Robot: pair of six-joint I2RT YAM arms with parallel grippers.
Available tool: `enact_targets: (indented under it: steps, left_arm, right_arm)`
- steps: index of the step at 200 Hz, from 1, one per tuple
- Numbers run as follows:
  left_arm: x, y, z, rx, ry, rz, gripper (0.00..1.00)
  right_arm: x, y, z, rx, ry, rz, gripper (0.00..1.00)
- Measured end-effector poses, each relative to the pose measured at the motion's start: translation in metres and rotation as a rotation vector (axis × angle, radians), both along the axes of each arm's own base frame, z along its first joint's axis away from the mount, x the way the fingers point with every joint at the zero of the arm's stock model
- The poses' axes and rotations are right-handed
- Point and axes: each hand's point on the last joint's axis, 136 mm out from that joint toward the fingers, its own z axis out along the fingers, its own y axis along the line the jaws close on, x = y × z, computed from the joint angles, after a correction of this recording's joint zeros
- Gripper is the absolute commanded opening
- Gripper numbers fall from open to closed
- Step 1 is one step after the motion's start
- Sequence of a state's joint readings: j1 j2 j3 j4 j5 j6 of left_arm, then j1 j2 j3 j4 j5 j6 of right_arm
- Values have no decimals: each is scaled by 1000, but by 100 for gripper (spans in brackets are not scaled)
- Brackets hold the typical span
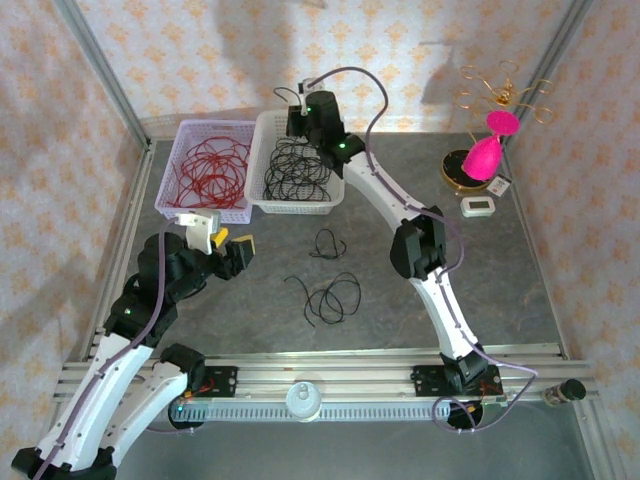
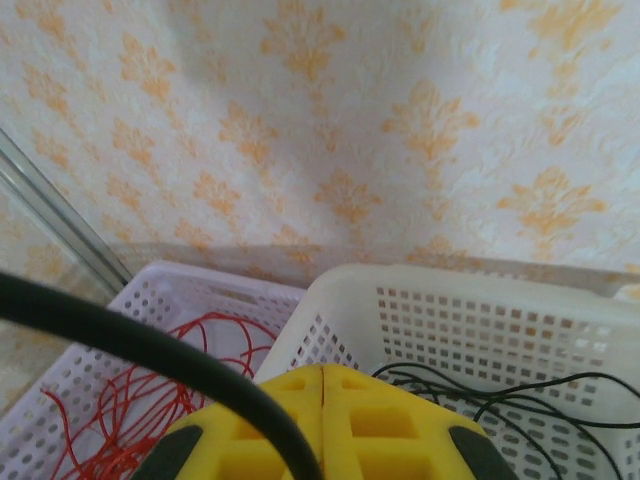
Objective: Untangle the cables
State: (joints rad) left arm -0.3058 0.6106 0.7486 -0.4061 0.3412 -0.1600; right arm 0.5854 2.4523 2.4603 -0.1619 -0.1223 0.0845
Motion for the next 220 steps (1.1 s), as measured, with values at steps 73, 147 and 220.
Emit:
enact_targets:
  steps: [73,147,220]
  left_arm:
    - [13,-7,-6,-1,15,-14,70]
    - [19,-15,-11,-10,29,-45,70]
    - [20,-15,-14,-36,38,-35,70]
  right_arm:
    - [16,11,-91,-45,103,-6,5]
    - [17,-10,-149,-146,217,-75,44]
    - [10,-30,-132,-221,230,-138,54]
